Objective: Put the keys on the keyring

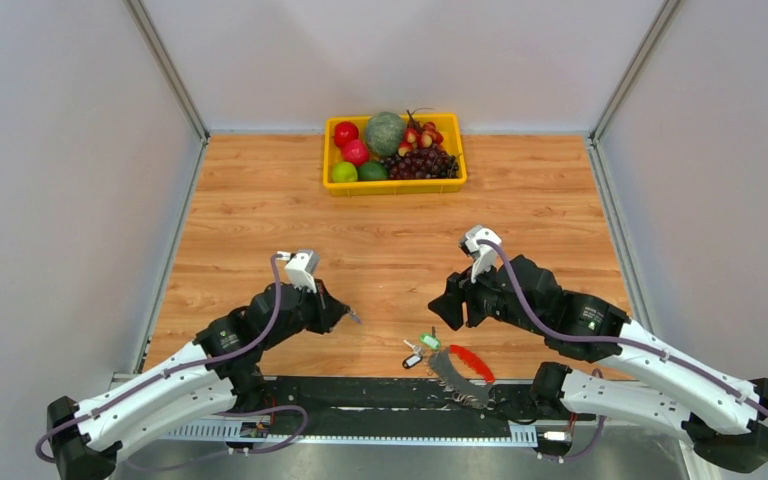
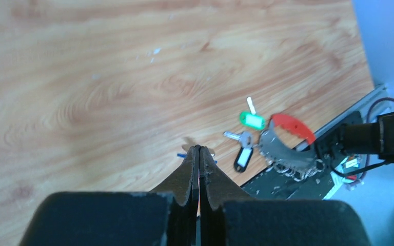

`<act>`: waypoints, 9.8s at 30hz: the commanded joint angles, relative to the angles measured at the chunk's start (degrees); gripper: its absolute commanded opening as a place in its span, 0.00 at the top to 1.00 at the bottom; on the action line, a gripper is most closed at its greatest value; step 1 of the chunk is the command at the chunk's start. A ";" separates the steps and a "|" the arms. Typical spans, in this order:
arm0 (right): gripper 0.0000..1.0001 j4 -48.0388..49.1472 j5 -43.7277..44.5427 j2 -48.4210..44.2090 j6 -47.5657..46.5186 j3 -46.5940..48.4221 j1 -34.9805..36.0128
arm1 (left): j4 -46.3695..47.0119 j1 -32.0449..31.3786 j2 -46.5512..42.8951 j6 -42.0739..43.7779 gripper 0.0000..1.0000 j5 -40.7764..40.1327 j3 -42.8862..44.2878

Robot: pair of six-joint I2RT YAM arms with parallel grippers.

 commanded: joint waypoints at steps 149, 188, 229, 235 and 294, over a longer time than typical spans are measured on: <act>0.52 36.49 -4.98 24.39 28.20 -30.64 -14.54 | 9.60 -0.15 7.72 27.17 1.00 14.66 14.72; 1.00 47.33 -8.33 18.39 11.44 -29.12 -12.72 | 10.23 -0.13 8.81 25.57 1.00 15.67 14.26; 1.00 29.22 -34.76 -2.31 -7.45 -1.40 -8.90 | 13.19 -0.10 1.31 32.53 1.00 38.43 24.27; 1.00 31.03 -37.77 -2.00 -7.27 -1.10 -7.71 | 16.75 -0.07 1.57 30.51 1.00 40.53 23.51; 1.00 31.52 -28.41 0.94 -20.26 1.76 4.40 | 21.23 -0.14 5.48 27.63 1.00 47.77 24.84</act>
